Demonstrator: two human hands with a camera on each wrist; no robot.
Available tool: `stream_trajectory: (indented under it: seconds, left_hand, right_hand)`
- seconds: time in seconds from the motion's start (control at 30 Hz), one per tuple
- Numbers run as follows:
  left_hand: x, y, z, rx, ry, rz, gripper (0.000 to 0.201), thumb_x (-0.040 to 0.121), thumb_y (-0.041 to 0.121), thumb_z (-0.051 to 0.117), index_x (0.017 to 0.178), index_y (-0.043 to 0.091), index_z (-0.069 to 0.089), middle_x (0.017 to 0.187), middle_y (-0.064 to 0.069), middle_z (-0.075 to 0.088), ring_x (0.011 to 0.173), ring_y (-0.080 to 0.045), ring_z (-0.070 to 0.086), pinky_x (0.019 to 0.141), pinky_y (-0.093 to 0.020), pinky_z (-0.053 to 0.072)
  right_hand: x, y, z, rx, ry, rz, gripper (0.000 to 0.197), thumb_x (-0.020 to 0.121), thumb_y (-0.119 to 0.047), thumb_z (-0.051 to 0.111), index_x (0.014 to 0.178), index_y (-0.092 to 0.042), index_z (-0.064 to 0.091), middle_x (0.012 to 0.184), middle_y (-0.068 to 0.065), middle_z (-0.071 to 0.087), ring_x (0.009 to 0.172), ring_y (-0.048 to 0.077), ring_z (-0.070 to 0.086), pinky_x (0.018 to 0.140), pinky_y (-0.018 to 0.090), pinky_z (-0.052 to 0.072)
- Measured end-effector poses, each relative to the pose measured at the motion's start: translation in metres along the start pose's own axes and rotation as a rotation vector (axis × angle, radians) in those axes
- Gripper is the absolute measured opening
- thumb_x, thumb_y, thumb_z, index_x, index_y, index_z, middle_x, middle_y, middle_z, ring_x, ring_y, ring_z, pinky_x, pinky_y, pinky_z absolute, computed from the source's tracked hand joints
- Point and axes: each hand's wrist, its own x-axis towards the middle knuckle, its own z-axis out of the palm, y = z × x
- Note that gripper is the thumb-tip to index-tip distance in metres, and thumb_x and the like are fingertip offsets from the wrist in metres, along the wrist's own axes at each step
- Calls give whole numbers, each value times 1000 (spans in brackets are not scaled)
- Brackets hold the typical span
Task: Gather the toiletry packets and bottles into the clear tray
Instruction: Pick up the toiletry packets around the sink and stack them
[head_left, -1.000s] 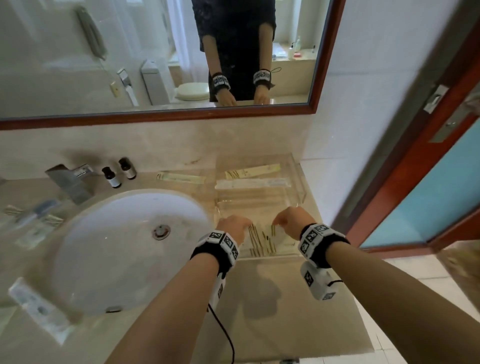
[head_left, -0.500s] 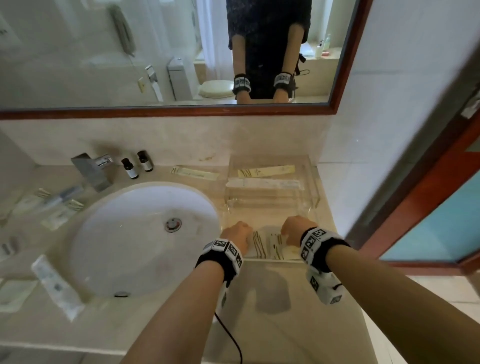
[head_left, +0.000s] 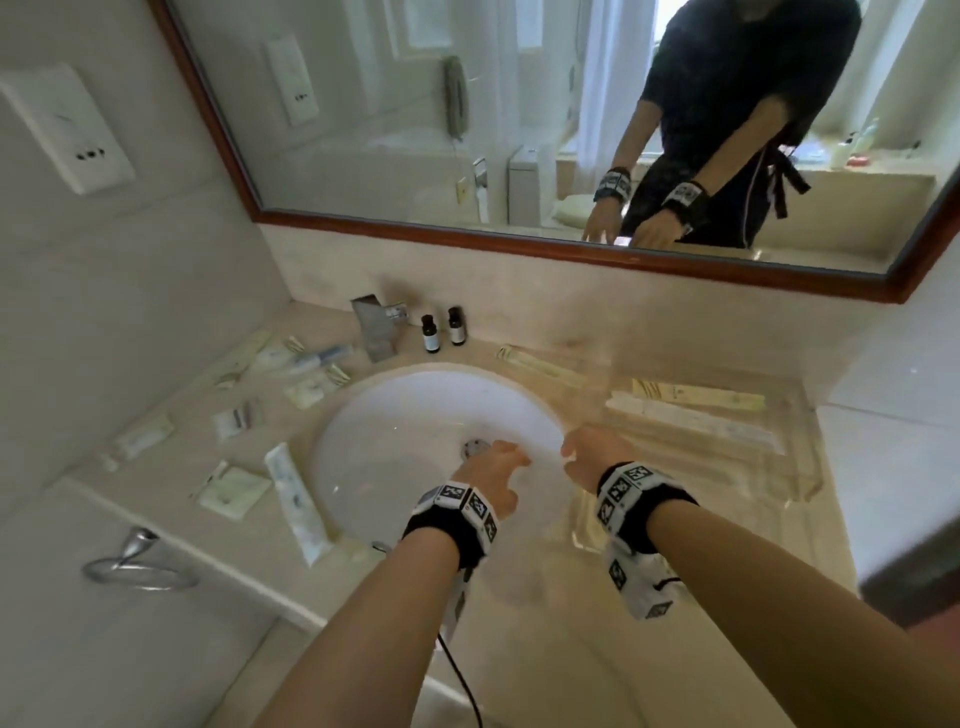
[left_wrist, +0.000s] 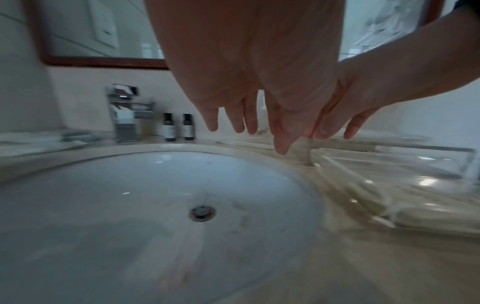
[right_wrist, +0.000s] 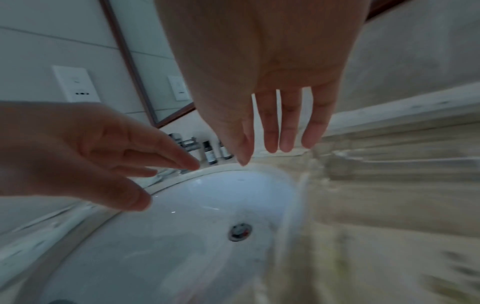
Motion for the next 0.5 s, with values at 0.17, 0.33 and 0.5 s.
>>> stream_trajectory:
  seconds: [0.17, 0.33, 0.5]
  left_hand:
    - [-34, -82, -21, -38, 36, -130, 45, 83, 7, 57, 126, 18, 54, 151, -4, 32, 134, -26, 40, 112, -38, 34]
    - [-61, -173, -49, -64, 40, -219, 43, 84, 6, 55, 125, 18, 55, 152, -4, 32, 138, -25, 34, 114, -38, 31]
    - [-83, -268, -78, -49, 81, -237, 41, 85, 4, 52, 124, 15, 55, 148, -6, 36, 134, -26, 38, 114, -36, 30]
  right_hand:
    - [21, -88, 12, -43, -44, -61, 22, 91, -14, 48, 104, -10, 65, 113, 6, 61, 108, 27, 59, 90, 36, 51]
    - [40, -187, 31, -79, -76, -146, 21, 91, -16, 52, 108, -13, 63, 118, 6, 58, 110, 25, 57, 90, 34, 48]
    - [60, -285, 52, -100, -85, -194, 26, 92, -18, 50, 117, -15, 60, 128, 5, 55, 117, 25, 54, 98, 37, 46]
